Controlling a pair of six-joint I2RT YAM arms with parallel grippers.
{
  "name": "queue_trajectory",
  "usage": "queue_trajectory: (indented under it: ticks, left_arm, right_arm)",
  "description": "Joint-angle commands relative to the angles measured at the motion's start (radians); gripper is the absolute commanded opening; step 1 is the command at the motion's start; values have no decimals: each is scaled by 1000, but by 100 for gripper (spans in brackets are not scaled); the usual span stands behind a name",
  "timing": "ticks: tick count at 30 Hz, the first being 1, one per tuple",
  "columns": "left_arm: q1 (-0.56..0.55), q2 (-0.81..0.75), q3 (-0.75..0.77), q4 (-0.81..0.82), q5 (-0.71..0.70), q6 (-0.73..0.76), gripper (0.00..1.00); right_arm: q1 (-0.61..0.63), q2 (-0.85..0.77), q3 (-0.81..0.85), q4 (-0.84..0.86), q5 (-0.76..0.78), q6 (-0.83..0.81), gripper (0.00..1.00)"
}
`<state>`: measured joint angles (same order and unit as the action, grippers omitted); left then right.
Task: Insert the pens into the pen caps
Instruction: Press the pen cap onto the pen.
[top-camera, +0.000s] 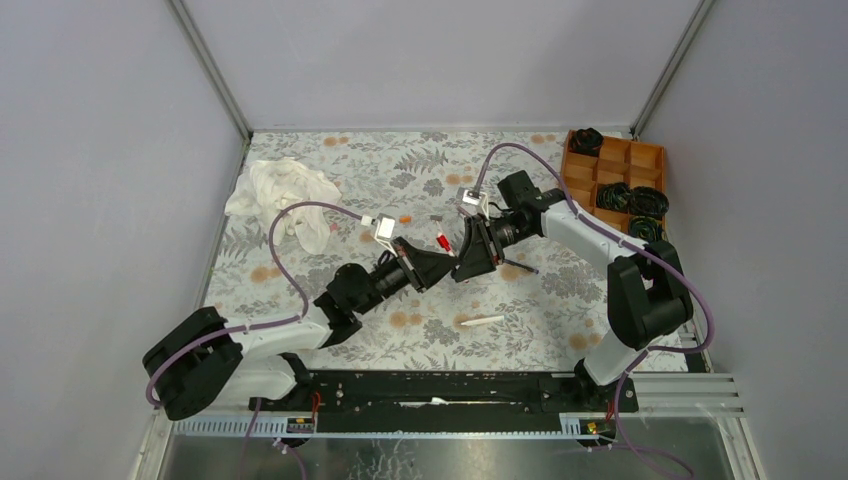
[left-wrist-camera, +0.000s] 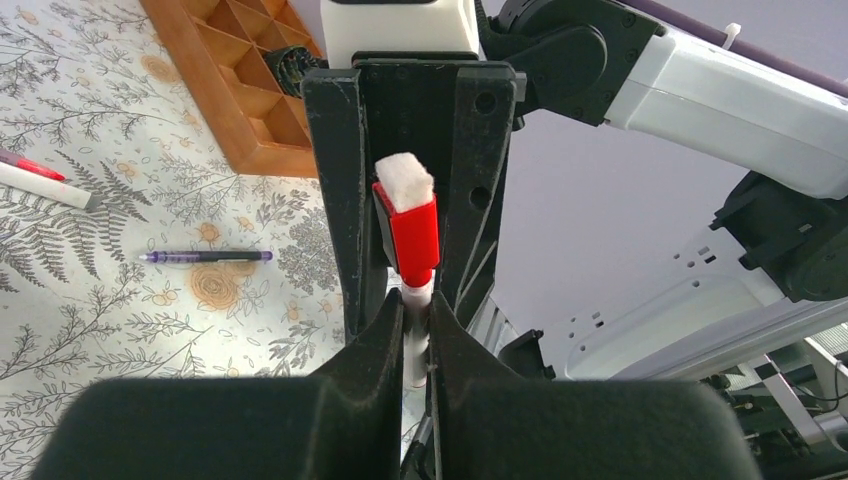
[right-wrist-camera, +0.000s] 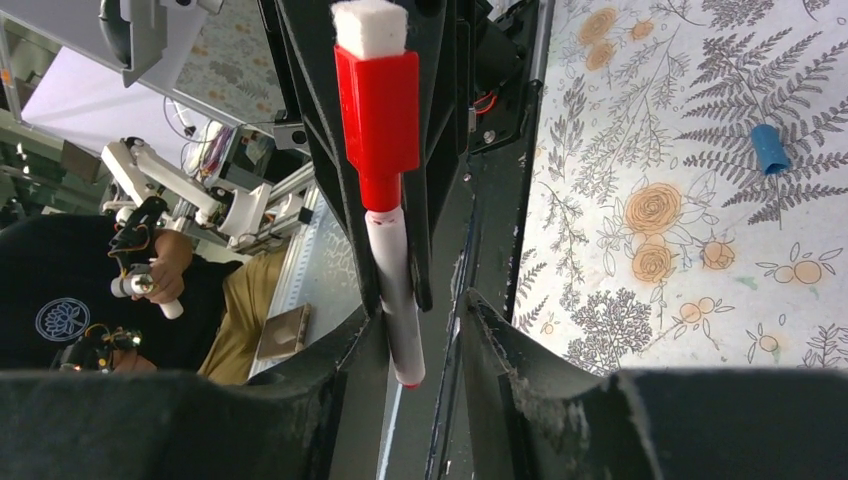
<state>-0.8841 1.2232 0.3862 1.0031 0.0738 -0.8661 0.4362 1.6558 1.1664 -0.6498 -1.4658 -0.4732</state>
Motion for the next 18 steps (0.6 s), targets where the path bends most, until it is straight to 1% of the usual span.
queue_trajectory:
  ticks: [1,3,5,8,10,11,14,15,16,17,18]
  left_arm:
    - [-26,9,37,23,-43,64,0]
    - [-28,10,37,20,-47,69,0]
    - [-31,9,35,24,-53,72,0]
    - [-36,6,23,44,-68,76,0]
    - [-39,4,18,58,-71,83,0]
    - [-40,3,17,59,-71,86,0]
    - [-42,-3,15,61,-62,99,0]
    - [-42,-7,13,63,-58,104,2]
    - [-43,-13,13,63,-51,106,6]
    - [-44,-18,10,62,-40,108,13]
    - [-43,-25,8,56,-34,108,24]
  right_arm:
    - [12,-2,-5,51,-55,51,38]
    - [11,2,-3,48,-64,48,37]
    - [12,6,2,47,-67,50,30]
    - [12,16,7,43,-70,52,16]
    - [12,25,11,41,-70,50,3]
    - [11,28,12,36,-69,47,0]
    - [11,27,16,21,-56,25,0]
    - [12,25,18,18,-52,21,0]
    - [12,21,17,17,-43,15,0]
    - [11,16,16,16,-36,11,0]
    - [12,12,15,16,-28,9,0]
